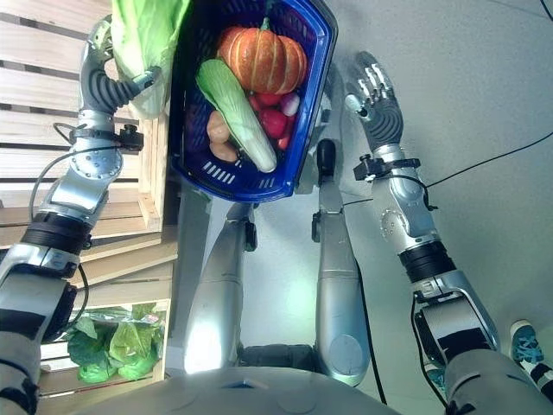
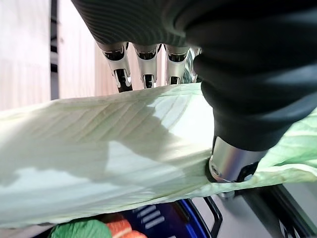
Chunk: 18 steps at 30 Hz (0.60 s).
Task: Pick up fruits and vegetables into the basket
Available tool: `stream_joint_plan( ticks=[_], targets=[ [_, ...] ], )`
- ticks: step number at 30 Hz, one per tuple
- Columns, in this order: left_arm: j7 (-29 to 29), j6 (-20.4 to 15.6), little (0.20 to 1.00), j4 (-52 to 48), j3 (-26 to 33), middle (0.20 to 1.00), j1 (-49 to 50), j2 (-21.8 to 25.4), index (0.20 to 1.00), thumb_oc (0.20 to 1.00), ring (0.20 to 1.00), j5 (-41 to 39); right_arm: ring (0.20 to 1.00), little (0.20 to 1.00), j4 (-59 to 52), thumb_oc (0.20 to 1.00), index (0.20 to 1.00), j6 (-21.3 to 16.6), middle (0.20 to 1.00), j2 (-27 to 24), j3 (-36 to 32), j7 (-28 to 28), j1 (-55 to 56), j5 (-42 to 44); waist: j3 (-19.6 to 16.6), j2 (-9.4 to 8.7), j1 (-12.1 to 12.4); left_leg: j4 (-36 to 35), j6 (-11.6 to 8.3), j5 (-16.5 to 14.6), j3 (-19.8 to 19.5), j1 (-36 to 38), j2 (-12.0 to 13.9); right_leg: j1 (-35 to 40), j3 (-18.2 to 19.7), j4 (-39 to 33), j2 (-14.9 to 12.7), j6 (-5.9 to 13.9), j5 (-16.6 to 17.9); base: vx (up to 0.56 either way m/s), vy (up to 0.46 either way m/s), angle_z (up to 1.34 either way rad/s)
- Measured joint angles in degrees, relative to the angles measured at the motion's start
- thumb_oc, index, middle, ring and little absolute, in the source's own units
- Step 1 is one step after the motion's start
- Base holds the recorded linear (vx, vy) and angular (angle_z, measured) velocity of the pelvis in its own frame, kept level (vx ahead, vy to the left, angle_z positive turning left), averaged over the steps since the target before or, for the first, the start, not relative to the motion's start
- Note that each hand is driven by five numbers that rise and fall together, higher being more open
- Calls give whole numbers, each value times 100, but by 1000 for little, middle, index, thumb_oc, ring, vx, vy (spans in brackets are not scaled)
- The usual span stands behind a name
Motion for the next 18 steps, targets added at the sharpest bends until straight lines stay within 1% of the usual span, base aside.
stream_joint_plan(
  ticks=[4, 7, 10, 12, 14, 16, 18],
  targets=[
    [-386, 1, 200, -4, -257, 200, -163, 129, 200, 200, 200, -30, 1000, 1000, -113, 1000, 1000, 277, 1000, -14, 169, 222, -19, 136, 1, -2, 4, 17, 5, -11, -11, 42, 0, 80, -23, -29, -5, 2, 1, -1, -5, 1],
    [-707, 0, 200, -63, -470, 200, -275, 170, 200, 200, 200, -54, 1000, 1000, -210, 1000, 1000, 378, 1000, -33, 282, 341, -44, 272, 1, -2, -2, 17, 15, -20, -12, 77, 1, 132, -44, -48, -13, 29, -18, 0, -7, 1],
    [-1168, -25, 200, -303, -893, 200, -369, 175, 200, 200, 200, -206, 1000, 1000, -218, 1000, 1000, 540, 1000, -35, 414, 498, -147, 416, 2, -3, -6, 18, 19, -29, -11, 72, 0, 137, -49, -61, -17, 41, -26, 0, 0, 0],
    [-1481, -66, 200, -488, -1333, 200, -377, -77, 200, 200, 200, -299, 1000, 1000, -219, 1000, 1000, 601, 1000, -53, 570, 593, -252, 524, 10, -18, -38, 16, 21, -38, -12, 66, 0, 137, -48, -83, -15, 43, -28, 0, 0, 0],
    [-1674, -67, 200, -558, -1656, 200, -372, -335, 200, 200, 200, -329, 1000, 1000, -243, 1000, 1000, 638, 1000, -54, 639, 636, -332, 662, 17, -31, -83, 16, 18, -43, -19, 53, 4, 136, -49, -116, -8, 42, -27, -1, -11, -2],
    [-1737, -66, 200, -562, -1708, 200, -339, -498, 200, 200, 200, -470, 1000, 1000, -248, 1000, 1000, 643, 1000, -104, 642, 643, -376, 860, 26, -48, -132, 12, 11, -52, -17, 50, 19, 136, -53, -137, 5, 16, -8, -1, -22, -4],
    [-1830, -66, 200, -568, -1709, 200, -379, -490, 200, 200, 200, -509, 1000, 1000, -275, 1000, 1000, 677, 1000, -210, 671, 656, -376, 983, 26, -49, -157, 10, -2, -62, -15, 53, 44, 136, -66, -136, 25, 11, -4, 2, -22, -3]
  ],
)
